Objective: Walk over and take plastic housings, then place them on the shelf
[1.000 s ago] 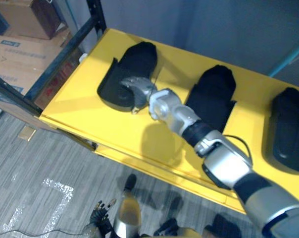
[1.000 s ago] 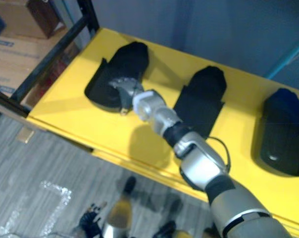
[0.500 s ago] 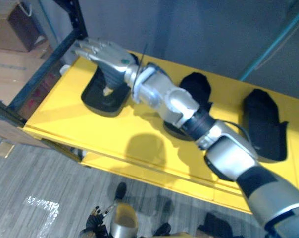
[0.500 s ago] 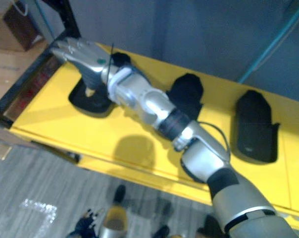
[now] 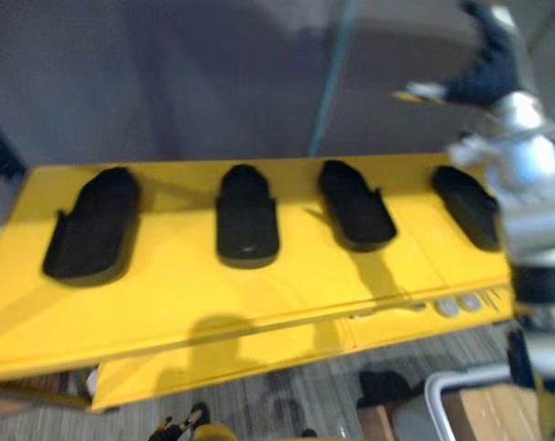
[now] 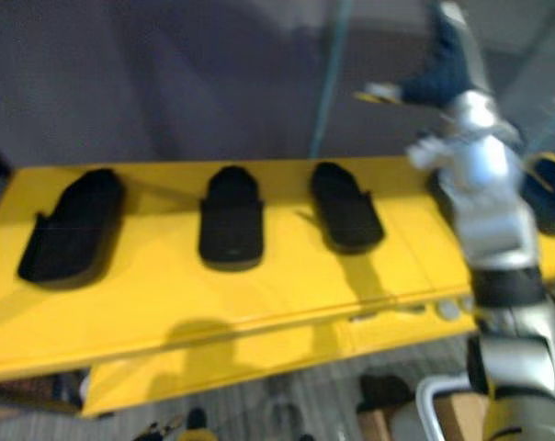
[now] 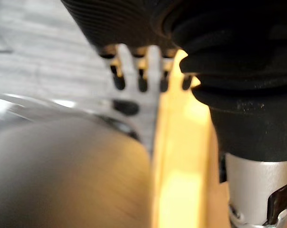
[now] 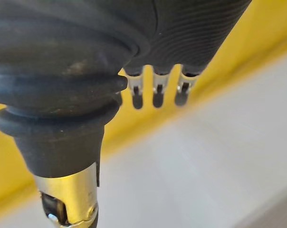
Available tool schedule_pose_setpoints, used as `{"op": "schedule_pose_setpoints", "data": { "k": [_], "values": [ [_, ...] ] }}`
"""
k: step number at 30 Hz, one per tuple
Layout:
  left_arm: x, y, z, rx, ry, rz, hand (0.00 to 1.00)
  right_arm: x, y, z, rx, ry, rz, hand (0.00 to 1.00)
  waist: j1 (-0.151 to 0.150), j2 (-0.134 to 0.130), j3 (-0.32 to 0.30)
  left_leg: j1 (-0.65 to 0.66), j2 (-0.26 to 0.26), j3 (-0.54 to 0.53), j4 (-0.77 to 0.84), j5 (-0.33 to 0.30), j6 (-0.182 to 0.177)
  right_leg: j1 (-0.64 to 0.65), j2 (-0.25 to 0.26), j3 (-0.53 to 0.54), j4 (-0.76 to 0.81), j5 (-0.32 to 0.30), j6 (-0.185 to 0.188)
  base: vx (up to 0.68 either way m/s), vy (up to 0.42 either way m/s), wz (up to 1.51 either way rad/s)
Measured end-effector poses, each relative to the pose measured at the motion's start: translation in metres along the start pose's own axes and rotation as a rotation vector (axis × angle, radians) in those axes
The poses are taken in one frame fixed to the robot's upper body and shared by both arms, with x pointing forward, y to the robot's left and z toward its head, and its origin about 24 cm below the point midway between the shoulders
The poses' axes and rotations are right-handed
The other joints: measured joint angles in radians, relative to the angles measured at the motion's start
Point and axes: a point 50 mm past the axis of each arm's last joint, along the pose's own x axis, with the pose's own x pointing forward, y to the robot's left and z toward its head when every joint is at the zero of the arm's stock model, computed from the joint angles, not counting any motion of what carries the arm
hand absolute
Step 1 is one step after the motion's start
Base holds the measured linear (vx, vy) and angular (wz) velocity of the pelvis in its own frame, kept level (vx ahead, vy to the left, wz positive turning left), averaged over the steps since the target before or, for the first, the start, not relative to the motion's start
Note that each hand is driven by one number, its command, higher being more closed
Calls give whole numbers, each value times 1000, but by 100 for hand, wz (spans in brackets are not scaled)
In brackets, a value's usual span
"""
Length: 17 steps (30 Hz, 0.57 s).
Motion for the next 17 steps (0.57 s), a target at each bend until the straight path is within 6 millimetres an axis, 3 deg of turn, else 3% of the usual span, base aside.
{"op": "schedule_pose_setpoints", "data": {
  "k": [2,3,5,6,8,11,14,17],
  "values": [
    [-1,-1,-9,-25,17,24,0,-55,-45,-49,-29,215,-241,0,-56,20,-24,18,16,35,0,-8,-10,-7,15,36,-6,1,-2,25,-29,-54],
    [-2,-2,-13,-31,25,25,0,-69,-53,-58,-28,257,-295,0,-69,26,-29,20,19,47,0,-10,-12,-8,18,47,-8,-1,-4,12,-22,-53],
    [-3,-3,-20,-32,44,23,0,-130,-74,-92,-15,452,-454,0,-114,39,-36,49,25,83,0,-22,-16,-8,25,70,-5,-6,-11,-1,-4,-42],
    [-4,-3,-21,-33,48,24,0,-146,-73,-99,4,517,-471,0,-118,39,-36,56,28,93,0,-26,-20,-8,29,83,-4,-6,-11,18,11,-46],
    [-4,-4,-23,-51,55,25,0,-202,-56,-115,53,718,-483,0,-123,35,-39,75,32,136,0,-37,-24,-14,30,109,6,-4,-8,13,19,-42],
    [-5,-9,-25,-104,57,22,0,-245,-20,-122,142,892,-424,0,-118,32,-41,88,25,163,0,-47,-19,-17,13,111,13,2,1,-3,36,-21],
    [-5,-15,-23,-132,44,10,0,-264,21,-120,215,980,-330,0,-94,30,-43,90,14,168,0,-50,-14,-15,0,108,19,7,8,12,40,1],
    [-5,-19,-21,-140,33,4,0,-263,50,-111,249,965,-216,0,-73,29,-43,102,14,214,0,-50,-14,-3,-12,99,17,7,9,27,29,10]
  ]
}}
